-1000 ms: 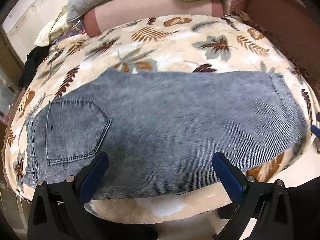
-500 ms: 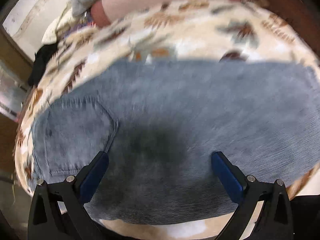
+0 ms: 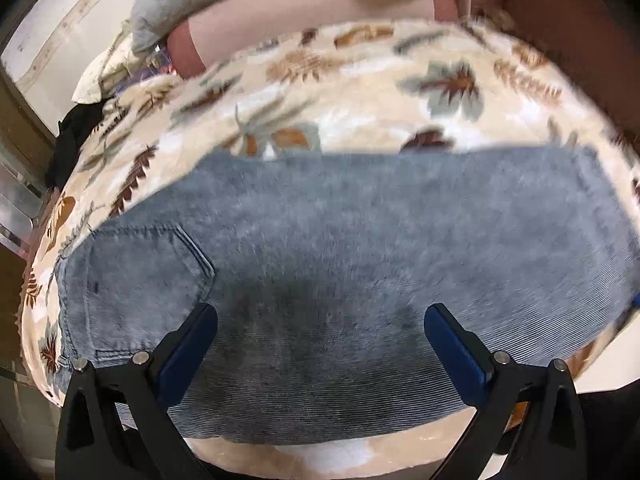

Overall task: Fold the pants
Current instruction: 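Lift the held jeans leg with the right gripper and fold it over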

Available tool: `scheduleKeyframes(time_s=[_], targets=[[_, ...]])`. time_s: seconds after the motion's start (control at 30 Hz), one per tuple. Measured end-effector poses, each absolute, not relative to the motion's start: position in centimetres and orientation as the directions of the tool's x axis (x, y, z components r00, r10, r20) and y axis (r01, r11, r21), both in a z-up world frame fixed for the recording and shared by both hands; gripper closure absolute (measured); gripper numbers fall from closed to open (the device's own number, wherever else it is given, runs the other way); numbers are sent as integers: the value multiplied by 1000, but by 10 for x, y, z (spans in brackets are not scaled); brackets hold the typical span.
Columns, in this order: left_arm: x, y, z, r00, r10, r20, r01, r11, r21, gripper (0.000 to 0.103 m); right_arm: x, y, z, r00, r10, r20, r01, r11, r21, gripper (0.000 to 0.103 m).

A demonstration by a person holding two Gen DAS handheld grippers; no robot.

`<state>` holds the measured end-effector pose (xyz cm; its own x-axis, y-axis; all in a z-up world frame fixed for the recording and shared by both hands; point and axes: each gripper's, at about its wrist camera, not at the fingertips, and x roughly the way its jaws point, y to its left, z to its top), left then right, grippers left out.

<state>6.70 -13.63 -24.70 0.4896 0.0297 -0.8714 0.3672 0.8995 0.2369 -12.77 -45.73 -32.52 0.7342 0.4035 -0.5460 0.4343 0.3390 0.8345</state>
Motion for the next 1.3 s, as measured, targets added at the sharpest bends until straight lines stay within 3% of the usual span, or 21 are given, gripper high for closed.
scheduleKeyframes(time_s=[0.07, 0.17, 0.33, 0.43, 0.53, 0.57, 0.63, 0.67, 0.83, 1.07, 1.13, 1.17, 1.3], targets=[[75, -133, -268, 425, 75, -902, 362, 899, 245, 0, -126, -457, -326, 734, 401, -548, 436, 340, 833, 43], [77, -127, -262, 401, 44, -915, 339, 921, 193, 0, -124, -457, -327, 740, 385, -551, 439, 345, 830, 43], [72, -137, -245, 469, 11, -883, 378, 901, 212, 0, -120, -458, -326, 753, 365, -547, 441, 338, 832, 42], [73, -144, -268, 418, 73, -906, 403, 878, 257, 0, -117, -455, -325, 755, 348, -557, 440, 361, 822, 42], [71, -139, -265, 410, 44, -911, 383, 898, 215, 0, -116, -454, -324, 759, 334, -558, 441, 367, 819, 43], [72, -139, -264, 394, 35, -918, 388, 900, 201, 0, -116, -453, -323, 760, 325, -562, 444, 372, 815, 48], [72, -138, -260, 407, 34, -913, 384, 900, 205, 0, -117, -454, -322, 765, 303, -568, 453, 374, 809, 68], [72, -137, -258, 420, 36, -907, 377, 902, 210, 0, -117, -455, -323, 769, 306, -561, 452, 360, 816, 69], [73, -129, -260, 412, 39, -910, 361, 910, 203, 0, -116, -457, -323, 782, 314, -538, 435, 344, 832, 68], [68, -133, -266, 418, 34, -908, 364, 909, 202, 0, -112, -455, -325, 784, 324, -529, 435, 321, 841, 50], [70, -132, -265, 408, 24, -913, 370, 910, 190, 0, -113, -451, -318, 785, 282, -551, 435, 382, 815, 55], [71, -131, -265, 410, 26, -912, 371, 909, 193, 0, -112, -448, -313, 786, 259, -561, 433, 418, 799, 69], [75, -122, -258, 420, 16, -908, 340, 924, 174, 0, -115, -444, -295, 812, 226, -538, 392, 472, 790, 73]])
